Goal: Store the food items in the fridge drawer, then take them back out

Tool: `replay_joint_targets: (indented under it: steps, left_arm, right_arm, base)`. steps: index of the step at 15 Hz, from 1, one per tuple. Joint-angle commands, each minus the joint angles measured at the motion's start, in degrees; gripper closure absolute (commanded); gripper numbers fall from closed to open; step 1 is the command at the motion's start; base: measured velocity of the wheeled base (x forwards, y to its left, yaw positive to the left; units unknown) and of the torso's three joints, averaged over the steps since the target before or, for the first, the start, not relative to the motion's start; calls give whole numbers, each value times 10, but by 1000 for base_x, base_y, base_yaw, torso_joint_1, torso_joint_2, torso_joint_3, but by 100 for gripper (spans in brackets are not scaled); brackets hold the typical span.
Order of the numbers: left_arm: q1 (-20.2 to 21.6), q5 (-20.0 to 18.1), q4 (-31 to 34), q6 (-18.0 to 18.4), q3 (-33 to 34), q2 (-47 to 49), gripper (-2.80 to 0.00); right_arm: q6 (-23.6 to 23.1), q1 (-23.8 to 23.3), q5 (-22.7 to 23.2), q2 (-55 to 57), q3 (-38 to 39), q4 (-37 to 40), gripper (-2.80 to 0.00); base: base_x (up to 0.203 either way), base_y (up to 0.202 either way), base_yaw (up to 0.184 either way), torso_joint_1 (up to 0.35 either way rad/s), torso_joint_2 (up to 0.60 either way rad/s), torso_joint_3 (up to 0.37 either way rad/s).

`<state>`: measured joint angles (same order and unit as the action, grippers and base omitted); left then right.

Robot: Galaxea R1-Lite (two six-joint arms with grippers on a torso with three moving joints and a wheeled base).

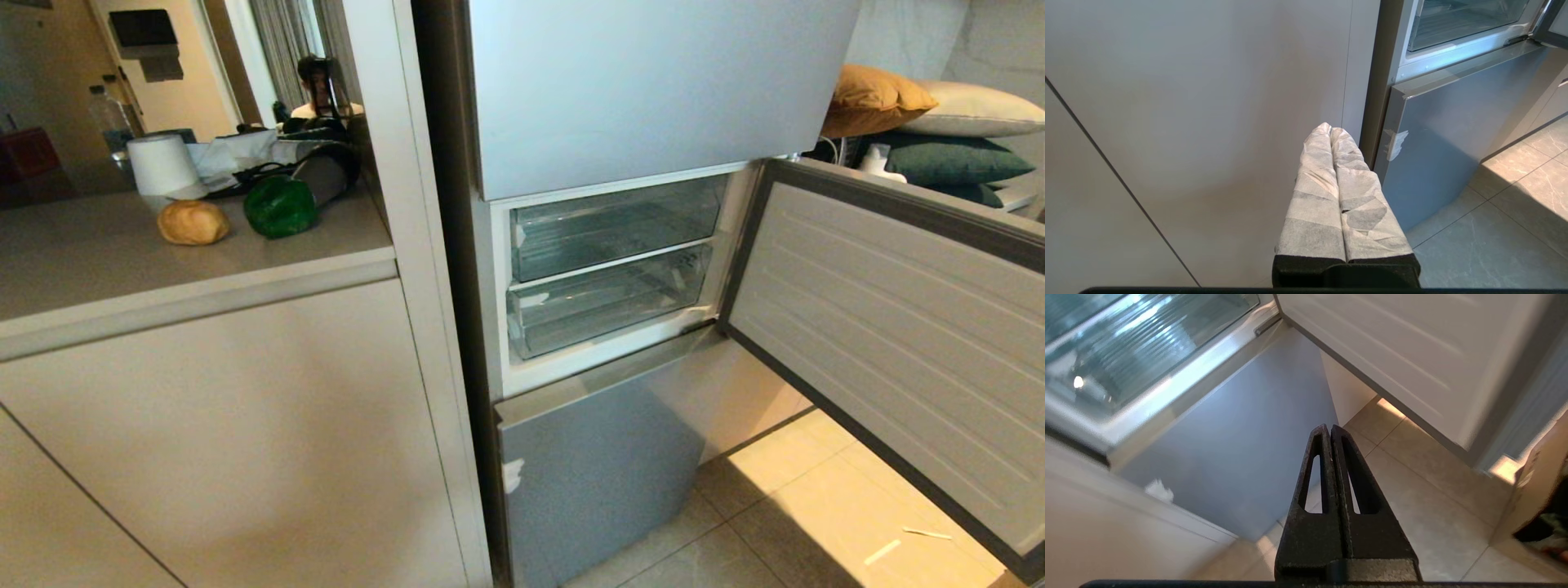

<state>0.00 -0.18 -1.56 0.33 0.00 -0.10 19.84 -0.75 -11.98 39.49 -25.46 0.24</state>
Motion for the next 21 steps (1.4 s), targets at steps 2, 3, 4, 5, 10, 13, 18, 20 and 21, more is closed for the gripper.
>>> replay_joint_targets:
  steps: [2, 3, 4, 5, 10, 13, 18, 20, 21]
  left_arm:
    - [0, 0, 0, 0, 6, 0, 0]
    - [0, 0, 0, 1, 6, 0, 0]
    - [0, 0, 0, 0, 6, 0, 0]
    - [0, 0, 0, 0, 6, 0, 0]
    - [0, 0, 0, 0, 6, 0, 0]
    - [0, 0, 0, 0, 6, 0, 0]
    - [0, 0, 0, 0, 6, 0, 0]
    - [0, 0, 0, 0, 6, 0, 0]
    - [0, 0, 0, 0, 6, 0, 0]
  right_arm:
    - [6, -46, -2, 218, -33, -108, 0]
    - [-2, -75, -2, 253, -41, -137, 0]
    - [-15, -111, -1, 285, -47, -167, 0]
    - [-32, -146, -1, 314, -53, -201, 0]
    - [-67, -221, 13, 385, -66, -296, 0]
    - [-69, -263, 38, 408, -95, -305, 0]
    - [-70, -310, 57, 424, -121, -306, 0]
    - [-82, -308, 59, 414, -113, -306, 0]
    - [-100, -305, 65, 400, -106, -307, 0]
  base:
    - [0, 0, 0, 0, 0, 0]
    - [0, 0, 0, 0, 0, 0]
    - [0, 0, 0, 0, 0, 0]
    - [0, 0, 0, 0, 0, 0]
    - [0, 0, 0, 0, 0, 0]
    - [0, 0, 0, 0, 0, 0]
    - [0, 0, 0, 0, 0, 0]
    - [0, 0, 0, 0, 0, 0]
    - [0, 0, 0, 0, 0, 0]
